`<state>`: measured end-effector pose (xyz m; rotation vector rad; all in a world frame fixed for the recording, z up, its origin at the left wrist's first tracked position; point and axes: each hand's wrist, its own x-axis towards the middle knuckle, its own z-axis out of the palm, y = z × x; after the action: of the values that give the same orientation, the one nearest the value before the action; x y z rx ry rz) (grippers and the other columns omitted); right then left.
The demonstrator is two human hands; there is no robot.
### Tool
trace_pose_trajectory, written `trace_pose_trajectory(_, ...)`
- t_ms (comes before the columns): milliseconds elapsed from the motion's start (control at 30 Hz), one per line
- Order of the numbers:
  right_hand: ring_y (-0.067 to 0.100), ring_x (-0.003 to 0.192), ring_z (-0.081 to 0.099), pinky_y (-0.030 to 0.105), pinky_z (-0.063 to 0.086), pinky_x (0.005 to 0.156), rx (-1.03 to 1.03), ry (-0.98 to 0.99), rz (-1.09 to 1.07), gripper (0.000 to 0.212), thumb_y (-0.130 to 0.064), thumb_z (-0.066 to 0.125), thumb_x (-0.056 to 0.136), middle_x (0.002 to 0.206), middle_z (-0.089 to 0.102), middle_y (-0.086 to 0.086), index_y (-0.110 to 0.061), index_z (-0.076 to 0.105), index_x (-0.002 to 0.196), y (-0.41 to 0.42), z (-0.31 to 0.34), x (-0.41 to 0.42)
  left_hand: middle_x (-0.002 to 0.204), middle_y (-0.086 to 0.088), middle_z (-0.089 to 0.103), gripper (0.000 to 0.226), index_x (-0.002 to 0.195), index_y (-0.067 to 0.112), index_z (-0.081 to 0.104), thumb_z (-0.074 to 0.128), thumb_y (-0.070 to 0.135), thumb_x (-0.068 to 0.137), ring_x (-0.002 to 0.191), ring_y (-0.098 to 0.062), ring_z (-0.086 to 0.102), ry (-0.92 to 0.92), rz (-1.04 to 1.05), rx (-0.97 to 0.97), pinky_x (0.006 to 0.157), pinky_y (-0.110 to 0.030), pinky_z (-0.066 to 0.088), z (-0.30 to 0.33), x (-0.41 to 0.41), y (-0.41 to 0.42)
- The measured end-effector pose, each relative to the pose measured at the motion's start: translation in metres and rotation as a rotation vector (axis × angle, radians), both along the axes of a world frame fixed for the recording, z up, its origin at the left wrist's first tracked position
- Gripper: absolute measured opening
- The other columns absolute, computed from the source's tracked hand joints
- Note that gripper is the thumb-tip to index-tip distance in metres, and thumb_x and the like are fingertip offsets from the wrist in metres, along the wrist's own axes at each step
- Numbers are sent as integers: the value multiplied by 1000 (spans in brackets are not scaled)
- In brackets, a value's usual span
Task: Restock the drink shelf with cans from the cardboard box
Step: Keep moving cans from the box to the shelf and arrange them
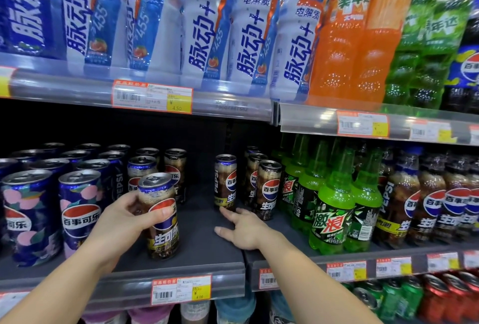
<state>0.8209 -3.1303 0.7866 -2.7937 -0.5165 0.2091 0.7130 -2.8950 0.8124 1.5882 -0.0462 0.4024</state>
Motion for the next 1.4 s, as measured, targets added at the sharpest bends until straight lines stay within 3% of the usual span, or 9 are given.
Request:
trace_pose_trajectory(133, 26, 148, 13, 37, 15, 119, 56, -27, -7, 74, -64, 42, 92, 161, 16, 9, -34, 15, 154, 2, 0, 0, 97, 6, 75, 58, 100, 25, 70, 87, 38, 46, 100, -20, 67, 21, 14, -34, 82, -38, 51, 0, 1, 1)
trace_pose_trajectory(233, 27, 141, 30, 34, 26, 116, 159, -129, 14, 71, -58, 49, 92, 153, 33, 11, -25, 29, 151, 0, -3, 0, 100, 6, 75, 70, 99, 27, 70, 93, 48, 36, 100, -19, 67, 36, 7, -30, 82, -38, 51, 1, 0, 3)
trace_pose_trajectory(333, 19, 138, 36, 25, 27, 114, 274, -103, 74, 65, -50, 56, 91, 151, 38, 5, -23, 38, 147, -7, -2, 2, 101, 7, 74, 88, 96, 31, 71, 88, 64, 17, 98, -17, 68, 42, 1, -20, 81, -38, 52, 1, 0, 5)
trace_pose_trajectory(500, 8, 143, 26, 24, 19, 117, 293, 49, 188, 72, -49, 60, 90, 158, 28, -5, -26, 30, 151, -8, -3, 9, 100, 7, 74, 92, 96, 31, 71, 87, 66, 13, 98, -19, 68, 45, -10, -1, 84, -41, 52, 2, 2, 5)
trace_pose_trajectory(733, 12, 144, 25, 28, 22, 118, 285, 133, 187, 85, -57, 59, 87, 160, 18, -7, -31, 13, 154, 0, 2, 16, 100, 4, 75, 98, 99, 20, 69, 89, 63, 12, 98, -19, 69, 53, -27, 15, 89, -42, 52, 4, 3, 5)
trace_pose_trajectory(867, 14, 143, 28, 28, 23, 117, 247, 133, 182, 90, -62, 57, 86, 161, 16, -6, -31, 8, 155, 3, 3, 21, 100, 4, 75, 101, 102, 21, 68, 89, 62, 12, 96, -18, 70, 50, -41, 28, 86, -41, 52, 5, 2, 4)
trace_pose_trajectory(1000, 13, 147, 17, 28, 16, 120, 250, 127, 193, 92, -63, 55, 86, 162, 8, -7, -28, 6, 155, 5, 1, 24, 100, 5, 75, 98, 103, 24, 68, 89, 61, 15, 95, -17, 70, 60, -54, 44, 88, -43, 52, 5, 2, 4)
trace_pose_trajectory(1133, 17, 145, 24, 29, 21, 118, 210, 119, 197, 89, -62, 53, 88, 162, 15, -4, -27, 6, 155, 7, 3, 29, 101, 2, 75, 94, 101, 23, 69, 90, 60, 17, 97, -20, 70, 68, -57, 50, 92, -47, 51, 5, 3, 3)
trace_pose_trajectory(1400, 16, 148, 14, 29, 15, 119, 221, 132, 169, 92, -63, 53, 87, 163, 9, -2, -23, 5, 155, 20, 4, 40, 100, 3, 75, 95, 102, 24, 69, 90, 62, 17, 93, -15, 71, 65, -50, 76, 88, -42, 52, 6, 2, 1)
